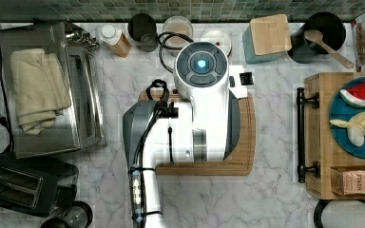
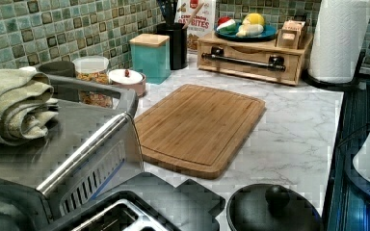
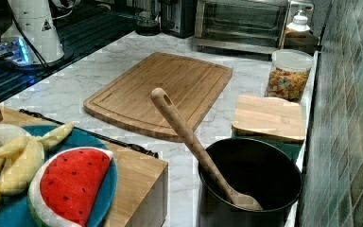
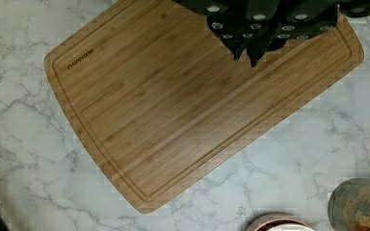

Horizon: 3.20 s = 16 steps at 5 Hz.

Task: Pick up the towel.

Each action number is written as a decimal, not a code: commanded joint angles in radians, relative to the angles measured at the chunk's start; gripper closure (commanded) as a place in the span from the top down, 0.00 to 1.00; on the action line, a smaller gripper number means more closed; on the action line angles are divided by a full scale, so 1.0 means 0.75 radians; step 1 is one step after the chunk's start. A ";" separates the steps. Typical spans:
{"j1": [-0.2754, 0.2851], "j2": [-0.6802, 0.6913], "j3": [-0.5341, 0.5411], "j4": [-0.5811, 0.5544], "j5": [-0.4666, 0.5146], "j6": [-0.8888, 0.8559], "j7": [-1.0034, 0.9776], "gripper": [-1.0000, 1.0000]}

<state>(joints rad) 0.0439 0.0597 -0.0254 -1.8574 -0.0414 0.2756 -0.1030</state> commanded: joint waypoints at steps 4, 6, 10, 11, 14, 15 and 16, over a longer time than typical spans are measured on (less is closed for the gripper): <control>0.029 0.051 0.037 0.061 0.179 0.384 -0.250 0.00; -0.047 0.027 0.179 0.087 0.403 0.501 -0.557 0.00; -0.049 0.168 0.292 0.289 0.868 0.297 -1.187 1.00; -0.049 0.159 0.322 0.275 0.955 0.312 -1.310 1.00; 0.025 0.298 0.448 0.405 0.971 0.321 -1.337 1.00; 0.062 0.361 0.480 0.482 0.952 0.296 -1.290 1.00; 0.099 0.417 0.524 0.545 0.911 0.296 -1.266 1.00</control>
<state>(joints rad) 0.0436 0.3745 0.3008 -1.6074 0.6553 0.5190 -1.0674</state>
